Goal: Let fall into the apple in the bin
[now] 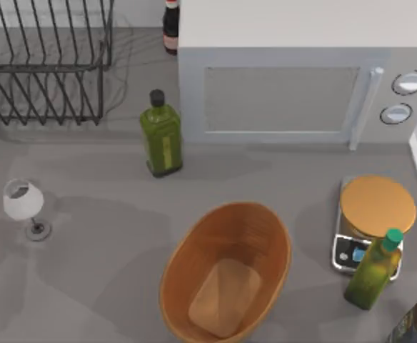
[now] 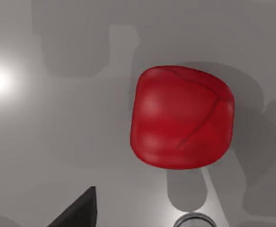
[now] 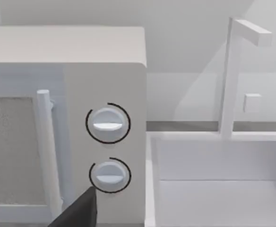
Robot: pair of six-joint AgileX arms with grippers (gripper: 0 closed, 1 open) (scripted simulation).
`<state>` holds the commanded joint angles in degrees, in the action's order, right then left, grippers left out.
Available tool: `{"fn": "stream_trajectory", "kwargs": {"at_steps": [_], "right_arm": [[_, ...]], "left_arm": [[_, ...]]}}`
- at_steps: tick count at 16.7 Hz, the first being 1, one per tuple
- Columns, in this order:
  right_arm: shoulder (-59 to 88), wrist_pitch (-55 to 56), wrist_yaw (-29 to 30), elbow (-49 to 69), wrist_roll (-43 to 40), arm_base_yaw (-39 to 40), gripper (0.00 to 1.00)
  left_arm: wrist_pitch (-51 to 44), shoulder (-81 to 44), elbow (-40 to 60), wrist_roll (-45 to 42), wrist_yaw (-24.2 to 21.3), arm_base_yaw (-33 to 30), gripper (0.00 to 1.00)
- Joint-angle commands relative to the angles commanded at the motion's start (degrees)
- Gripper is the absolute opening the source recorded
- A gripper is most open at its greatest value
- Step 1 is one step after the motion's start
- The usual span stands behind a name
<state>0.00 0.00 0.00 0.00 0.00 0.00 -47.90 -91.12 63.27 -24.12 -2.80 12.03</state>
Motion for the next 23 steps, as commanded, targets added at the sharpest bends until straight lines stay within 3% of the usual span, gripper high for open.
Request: {"fn": "stream_trajectory", "kwargs": {"at_steps": [5, 13, 23], "right_arm": [[0.0, 0.0, 0.0, 0.0, 0.0, 0.0, 1.0], [0.0, 0.0, 0.0, 0.0, 0.0, 0.0, 1.0], [0.0, 0.0, 0.0, 0.0, 0.0, 0.0, 1.0]], "left_arm": [[-6.7, -13.6, 10.3, -3.6, -0.5, 1.8, 1.0], [-7.2, -15.2, 11.5, -4.1, -0.6, 1.8, 1.0], [7.0, -22.4, 4.4, -3.7, -0.6, 1.6, 1.0]]}}
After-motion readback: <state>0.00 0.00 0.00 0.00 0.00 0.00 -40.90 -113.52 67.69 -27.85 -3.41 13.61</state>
